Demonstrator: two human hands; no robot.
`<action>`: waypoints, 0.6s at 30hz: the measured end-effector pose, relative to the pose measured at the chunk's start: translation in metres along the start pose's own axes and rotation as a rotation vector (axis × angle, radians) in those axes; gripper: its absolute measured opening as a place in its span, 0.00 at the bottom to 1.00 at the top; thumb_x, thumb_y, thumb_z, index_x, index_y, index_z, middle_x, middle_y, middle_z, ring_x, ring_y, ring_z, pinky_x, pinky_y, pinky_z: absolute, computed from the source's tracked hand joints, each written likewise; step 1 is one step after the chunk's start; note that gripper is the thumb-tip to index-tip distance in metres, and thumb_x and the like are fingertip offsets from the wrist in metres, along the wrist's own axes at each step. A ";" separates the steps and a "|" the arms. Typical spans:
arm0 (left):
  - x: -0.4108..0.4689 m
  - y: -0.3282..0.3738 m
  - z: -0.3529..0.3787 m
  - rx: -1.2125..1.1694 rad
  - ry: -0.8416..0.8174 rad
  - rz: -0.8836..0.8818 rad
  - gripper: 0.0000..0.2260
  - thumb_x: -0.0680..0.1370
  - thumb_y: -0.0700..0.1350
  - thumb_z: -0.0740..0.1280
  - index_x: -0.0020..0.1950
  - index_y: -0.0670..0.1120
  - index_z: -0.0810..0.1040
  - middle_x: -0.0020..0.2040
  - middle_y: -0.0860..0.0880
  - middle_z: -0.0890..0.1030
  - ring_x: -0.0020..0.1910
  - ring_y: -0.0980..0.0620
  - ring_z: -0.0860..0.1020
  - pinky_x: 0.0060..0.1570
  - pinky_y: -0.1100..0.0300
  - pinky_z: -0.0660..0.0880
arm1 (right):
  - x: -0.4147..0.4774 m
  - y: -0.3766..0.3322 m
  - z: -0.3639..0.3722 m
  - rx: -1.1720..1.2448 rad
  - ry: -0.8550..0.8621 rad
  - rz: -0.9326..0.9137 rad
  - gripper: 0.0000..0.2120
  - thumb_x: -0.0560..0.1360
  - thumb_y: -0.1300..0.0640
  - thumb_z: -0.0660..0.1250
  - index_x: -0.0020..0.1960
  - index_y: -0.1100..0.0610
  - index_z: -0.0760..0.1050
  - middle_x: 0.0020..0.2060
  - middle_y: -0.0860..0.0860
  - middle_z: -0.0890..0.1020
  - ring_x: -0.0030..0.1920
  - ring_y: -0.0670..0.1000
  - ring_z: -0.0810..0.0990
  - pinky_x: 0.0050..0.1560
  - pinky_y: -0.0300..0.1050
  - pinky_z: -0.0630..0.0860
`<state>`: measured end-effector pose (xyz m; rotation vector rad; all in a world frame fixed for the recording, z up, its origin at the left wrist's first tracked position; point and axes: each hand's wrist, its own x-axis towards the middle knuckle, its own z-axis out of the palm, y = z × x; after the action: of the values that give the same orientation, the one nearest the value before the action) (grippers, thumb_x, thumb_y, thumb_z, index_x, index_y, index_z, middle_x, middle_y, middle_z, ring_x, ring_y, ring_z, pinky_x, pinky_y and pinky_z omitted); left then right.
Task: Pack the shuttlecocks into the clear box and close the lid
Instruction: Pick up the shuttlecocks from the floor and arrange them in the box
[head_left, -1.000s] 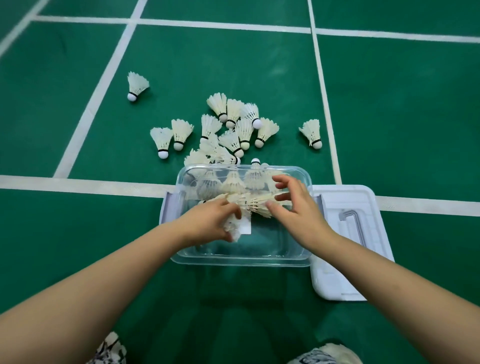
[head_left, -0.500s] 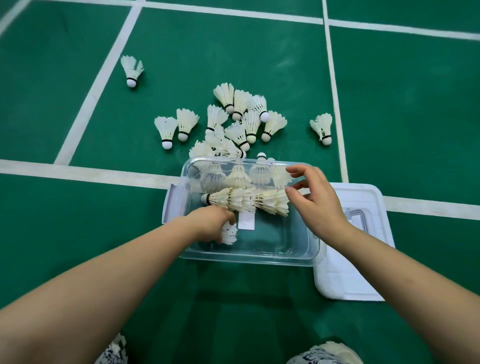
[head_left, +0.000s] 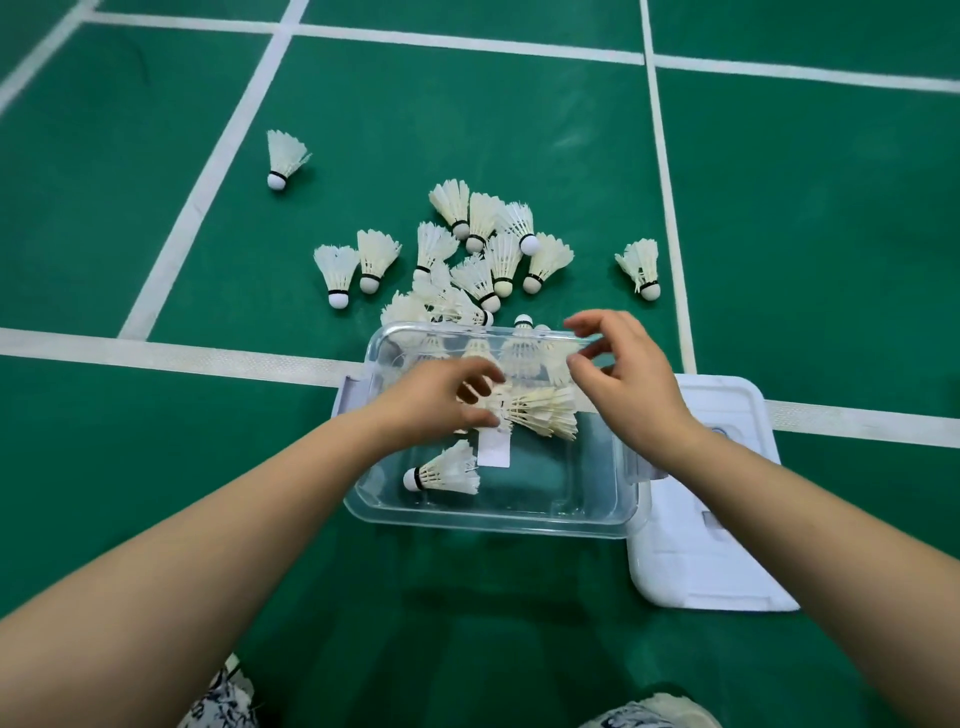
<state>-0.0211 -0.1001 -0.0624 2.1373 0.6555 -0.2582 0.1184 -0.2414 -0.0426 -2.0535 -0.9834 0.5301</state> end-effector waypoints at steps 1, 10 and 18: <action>0.002 0.006 -0.003 -0.008 0.029 0.027 0.16 0.72 0.46 0.72 0.58 0.51 0.75 0.52 0.52 0.79 0.50 0.55 0.77 0.54 0.59 0.75 | 0.008 -0.003 -0.002 -0.036 -0.004 -0.015 0.13 0.74 0.61 0.63 0.57 0.52 0.72 0.51 0.45 0.72 0.47 0.46 0.75 0.48 0.37 0.72; 0.052 0.004 -0.030 0.378 0.576 -0.014 0.19 0.74 0.54 0.66 0.62 0.48 0.72 0.65 0.46 0.68 0.62 0.45 0.68 0.60 0.51 0.66 | 0.106 0.003 -0.004 -0.454 -0.338 0.037 0.37 0.67 0.47 0.72 0.71 0.42 0.57 0.72 0.52 0.59 0.70 0.59 0.59 0.70 0.52 0.58; 0.082 -0.013 -0.031 0.365 0.589 -0.226 0.25 0.76 0.57 0.62 0.70 0.52 0.63 0.73 0.46 0.58 0.71 0.44 0.57 0.68 0.45 0.52 | 0.181 0.034 0.045 -0.633 -0.502 0.116 0.53 0.60 0.40 0.76 0.73 0.36 0.44 0.76 0.46 0.39 0.75 0.59 0.38 0.69 0.71 0.53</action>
<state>0.0393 -0.0394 -0.0861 2.5063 1.2722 0.1584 0.2161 -0.0906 -0.1032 -2.6120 -1.4709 0.9144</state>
